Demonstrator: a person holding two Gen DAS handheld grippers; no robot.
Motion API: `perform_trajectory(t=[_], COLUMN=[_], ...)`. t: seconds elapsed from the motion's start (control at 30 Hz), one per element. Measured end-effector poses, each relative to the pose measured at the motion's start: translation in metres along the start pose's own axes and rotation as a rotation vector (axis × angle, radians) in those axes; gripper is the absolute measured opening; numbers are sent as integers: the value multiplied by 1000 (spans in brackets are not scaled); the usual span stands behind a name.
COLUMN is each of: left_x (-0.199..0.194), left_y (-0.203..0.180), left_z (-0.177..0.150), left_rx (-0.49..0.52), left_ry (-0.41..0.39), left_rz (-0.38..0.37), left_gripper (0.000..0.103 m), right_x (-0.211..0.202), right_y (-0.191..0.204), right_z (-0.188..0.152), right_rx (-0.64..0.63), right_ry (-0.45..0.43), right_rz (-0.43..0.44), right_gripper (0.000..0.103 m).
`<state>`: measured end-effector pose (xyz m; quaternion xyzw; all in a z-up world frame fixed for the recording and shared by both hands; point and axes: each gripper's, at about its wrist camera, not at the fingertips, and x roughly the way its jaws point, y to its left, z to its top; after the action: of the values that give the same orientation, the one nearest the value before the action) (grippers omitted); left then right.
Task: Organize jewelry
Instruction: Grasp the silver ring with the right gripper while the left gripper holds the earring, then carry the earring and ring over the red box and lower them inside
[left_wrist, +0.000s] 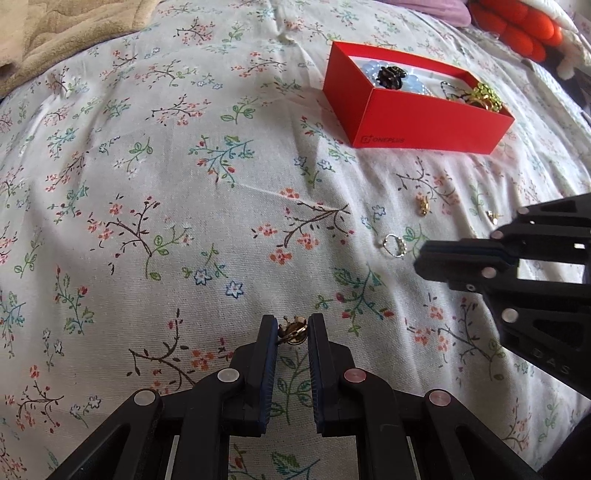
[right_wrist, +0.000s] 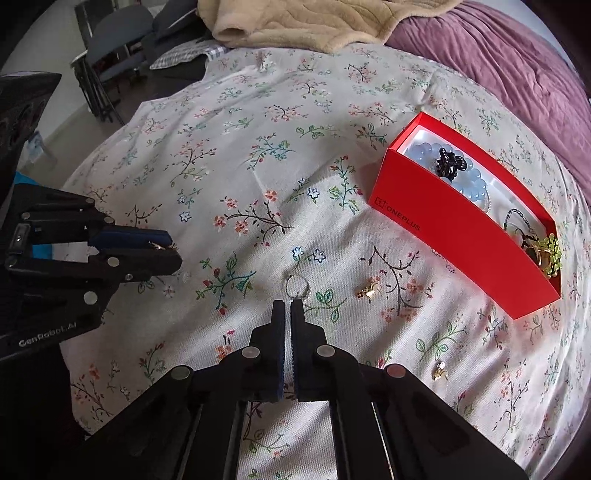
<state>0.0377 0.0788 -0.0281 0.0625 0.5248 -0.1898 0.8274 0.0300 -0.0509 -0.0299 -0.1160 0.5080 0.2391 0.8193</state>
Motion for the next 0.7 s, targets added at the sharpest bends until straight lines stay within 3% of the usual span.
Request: perform_trajectory(t=[0.13,0.2,0.27,0.3,0.5,0.67,0.7], left_x=[0,1,1,1,2,2,2], left_y=[1,0,-1,-1,-2,-3,-3], left_z=[1,2,2,2,1,1,1], left_rx=[-2,-1,-1,-1,3,2,2], left_ry=[1,1,2,1,4,4,3], left_rz=[0,1,0,0,0,1,2], left_gripper=[11,11,11,11,11,11,11], right_x=[0,5,9,11,24,26,25], right_y=[-4,-7,-8,-8,-5,-1,0], right_z=[-4,-2,-1,0,7,9,9], right_rx=[0,10,18,16,18,2,-3], right_ry=[-6,13,13,7,-4,-6,-6], right_rz=[-4,4,6,2,-13,-3,-5], right_gripper=[5,14,48,52,49,16,16])
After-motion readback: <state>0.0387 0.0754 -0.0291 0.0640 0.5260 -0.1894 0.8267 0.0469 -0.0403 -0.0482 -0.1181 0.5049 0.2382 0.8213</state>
